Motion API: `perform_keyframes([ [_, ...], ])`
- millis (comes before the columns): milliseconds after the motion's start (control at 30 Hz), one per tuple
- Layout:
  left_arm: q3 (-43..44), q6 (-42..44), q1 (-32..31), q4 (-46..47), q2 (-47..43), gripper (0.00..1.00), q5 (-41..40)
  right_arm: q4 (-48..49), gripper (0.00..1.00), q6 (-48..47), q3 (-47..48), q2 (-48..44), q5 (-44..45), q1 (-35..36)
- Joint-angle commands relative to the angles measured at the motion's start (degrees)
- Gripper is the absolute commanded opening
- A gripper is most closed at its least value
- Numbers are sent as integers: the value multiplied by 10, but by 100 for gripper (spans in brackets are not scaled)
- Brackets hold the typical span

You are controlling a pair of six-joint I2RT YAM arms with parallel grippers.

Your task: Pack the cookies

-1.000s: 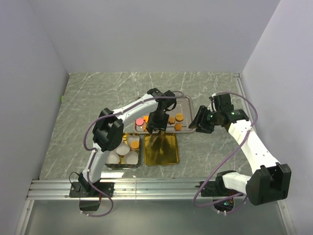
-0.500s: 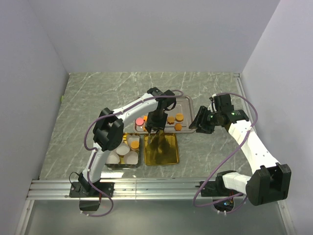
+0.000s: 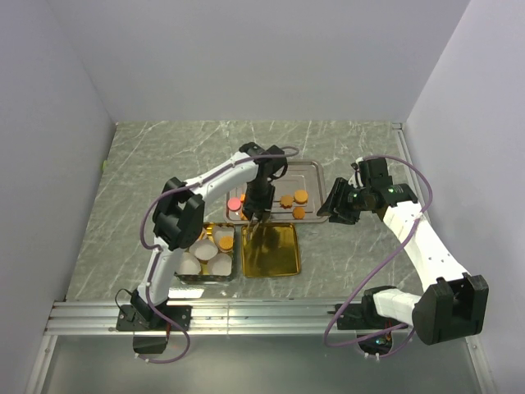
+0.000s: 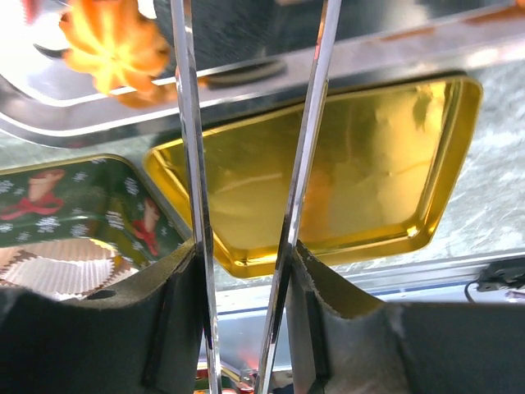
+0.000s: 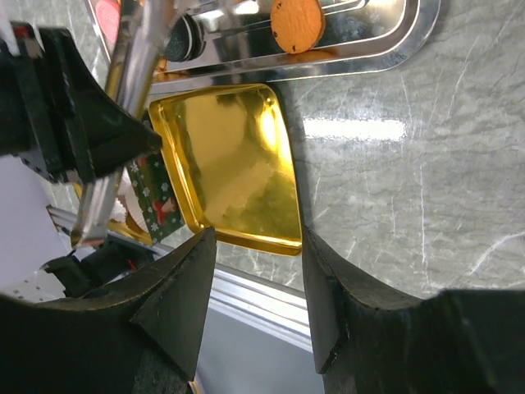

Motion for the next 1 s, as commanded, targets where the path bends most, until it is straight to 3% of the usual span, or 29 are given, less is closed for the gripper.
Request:
perform_keyframes([
  [0,27,1,23,1,-47,39,13,-4,54,-7,27,-7,-1,-5],
  [467,-15,-8,58,-12,-193,40,8,-13,54,-4,53,-2,-15,-4],
  [800,-296,-62,53,-6,-438,40,-4,5,54,9,18,-12,-22,-3],
  [967,-387,-112,52,-17,-569,42,5,22,54,18,-5,-11,-25,0],
])
